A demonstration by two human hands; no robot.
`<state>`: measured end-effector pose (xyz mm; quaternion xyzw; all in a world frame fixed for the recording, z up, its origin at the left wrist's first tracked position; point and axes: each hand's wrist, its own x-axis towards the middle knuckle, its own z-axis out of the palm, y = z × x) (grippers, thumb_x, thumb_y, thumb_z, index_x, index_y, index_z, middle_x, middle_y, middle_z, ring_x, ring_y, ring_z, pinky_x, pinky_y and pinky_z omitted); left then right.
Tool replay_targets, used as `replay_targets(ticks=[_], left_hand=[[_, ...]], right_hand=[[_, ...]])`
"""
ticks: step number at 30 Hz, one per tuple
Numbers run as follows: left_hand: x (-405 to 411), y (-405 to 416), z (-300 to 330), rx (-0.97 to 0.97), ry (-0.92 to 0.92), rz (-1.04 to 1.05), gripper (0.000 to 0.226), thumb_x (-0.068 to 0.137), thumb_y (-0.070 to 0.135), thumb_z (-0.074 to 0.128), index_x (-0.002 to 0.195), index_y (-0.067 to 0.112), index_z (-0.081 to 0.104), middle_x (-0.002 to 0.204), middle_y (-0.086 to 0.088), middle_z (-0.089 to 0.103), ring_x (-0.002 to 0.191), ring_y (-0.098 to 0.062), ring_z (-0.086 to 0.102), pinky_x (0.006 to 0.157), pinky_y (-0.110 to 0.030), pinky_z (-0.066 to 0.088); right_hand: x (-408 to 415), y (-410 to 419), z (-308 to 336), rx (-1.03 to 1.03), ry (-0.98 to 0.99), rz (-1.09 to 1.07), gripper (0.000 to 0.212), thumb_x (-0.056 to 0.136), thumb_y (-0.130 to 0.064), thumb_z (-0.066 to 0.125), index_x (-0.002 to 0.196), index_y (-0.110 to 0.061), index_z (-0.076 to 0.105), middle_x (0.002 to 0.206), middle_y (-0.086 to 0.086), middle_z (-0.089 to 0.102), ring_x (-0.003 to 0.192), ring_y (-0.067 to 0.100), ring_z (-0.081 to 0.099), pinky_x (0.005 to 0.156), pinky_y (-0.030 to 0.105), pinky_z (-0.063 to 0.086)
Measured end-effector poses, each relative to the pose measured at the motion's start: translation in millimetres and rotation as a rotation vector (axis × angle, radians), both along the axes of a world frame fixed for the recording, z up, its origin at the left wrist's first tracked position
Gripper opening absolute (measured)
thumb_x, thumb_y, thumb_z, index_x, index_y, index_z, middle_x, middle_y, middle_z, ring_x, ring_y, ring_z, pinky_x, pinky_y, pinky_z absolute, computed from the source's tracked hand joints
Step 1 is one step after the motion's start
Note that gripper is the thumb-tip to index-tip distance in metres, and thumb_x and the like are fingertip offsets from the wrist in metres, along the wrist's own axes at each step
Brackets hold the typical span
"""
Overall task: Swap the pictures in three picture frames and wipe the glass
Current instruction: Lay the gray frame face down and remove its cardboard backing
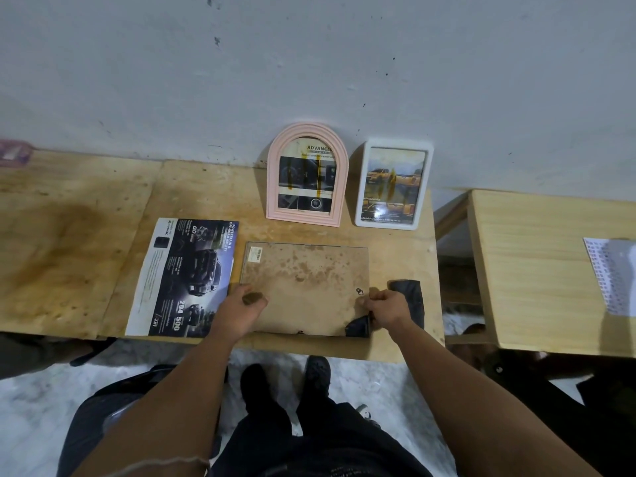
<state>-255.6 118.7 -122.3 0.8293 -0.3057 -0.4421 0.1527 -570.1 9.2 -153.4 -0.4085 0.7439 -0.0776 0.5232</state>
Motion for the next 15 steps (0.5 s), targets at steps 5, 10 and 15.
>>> replay_targets(ticks=[5,10,15], left_hand=[[-2.5,-2.1,0.0,0.008,-0.005,-0.015,0.068,0.094,0.050,0.067,0.152,0.023,0.045,0.150,-0.007,0.054,0.135,-0.032,0.052,0.109,-0.042,0.043],[-6.0,-5.6,3.7,0.025,-0.018,-0.045,0.072,0.096,0.047,0.065,0.157,0.021,0.037,0.158,-0.006,0.045,0.140,-0.033,0.047,0.109,-0.041,0.041],[-7.6,-5.1,4.6,0.020,-0.017,-0.027,0.070,0.093,0.046,0.067,0.155,0.025,0.040,0.154,-0.007,0.048,0.133,-0.033,0.053,0.103,-0.043,0.045]], right_hand=[[-1.1,-0.8,3.4,0.037,-0.013,0.001,0.023,0.085,-0.010,0.081,0.072,-0.011,0.061,0.088,0.017,0.068,0.090,0.032,0.067,0.082,0.052,0.058],[-4.2,-4.0,8.9,0.099,-0.054,-0.051,0.012,0.089,0.000,0.072,0.082,-0.002,0.063,0.089,0.021,0.065,0.088,0.033,0.065,0.076,0.053,0.057],[-12.6,1.6,19.7,0.159,-0.194,-0.248,0.007,0.097,0.000,0.063,0.096,-0.006,0.061,0.097,0.017,0.059,0.097,0.033,0.059,0.062,0.036,0.055]])
